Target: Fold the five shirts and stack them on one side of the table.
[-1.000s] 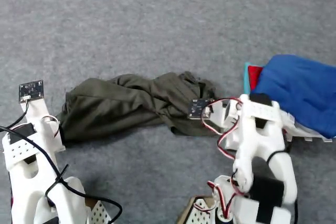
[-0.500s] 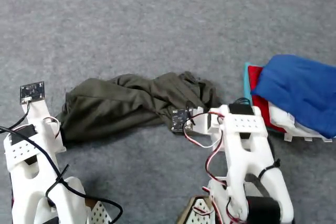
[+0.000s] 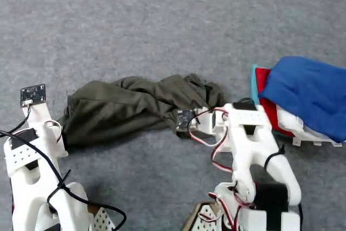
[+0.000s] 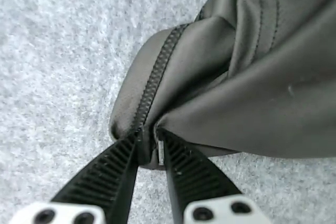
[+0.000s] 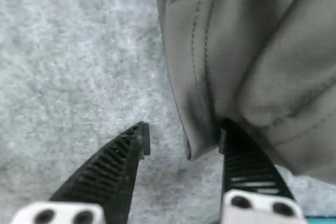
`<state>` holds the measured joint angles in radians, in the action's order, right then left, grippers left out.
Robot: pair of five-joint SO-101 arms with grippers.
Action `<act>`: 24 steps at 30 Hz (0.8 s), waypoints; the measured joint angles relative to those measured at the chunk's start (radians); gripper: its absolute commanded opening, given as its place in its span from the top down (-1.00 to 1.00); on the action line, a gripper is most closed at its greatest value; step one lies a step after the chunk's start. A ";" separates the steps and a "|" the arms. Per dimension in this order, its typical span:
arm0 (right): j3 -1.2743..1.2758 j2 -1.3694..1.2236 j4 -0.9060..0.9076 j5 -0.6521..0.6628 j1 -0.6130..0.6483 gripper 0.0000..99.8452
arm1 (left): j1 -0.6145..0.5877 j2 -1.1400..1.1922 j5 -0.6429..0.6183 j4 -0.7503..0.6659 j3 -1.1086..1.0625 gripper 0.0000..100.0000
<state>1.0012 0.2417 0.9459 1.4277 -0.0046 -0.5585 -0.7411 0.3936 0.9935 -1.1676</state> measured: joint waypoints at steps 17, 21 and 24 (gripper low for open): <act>-0.150 -0.143 0.021 -0.002 -0.040 0.99 | 0.000 0.000 0.000 0.000 0.000 0.96; -0.176 -0.144 0.034 -0.032 -0.040 0.99 | 0.000 0.000 0.000 0.000 0.000 0.96; -0.233 -0.146 0.055 -0.080 -0.040 0.99 | 0.000 0.000 0.000 0.000 0.000 0.96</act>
<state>0.7679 0.0959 1.0012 1.3479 -0.0445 -0.5585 -0.7411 0.3936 0.9935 -1.1676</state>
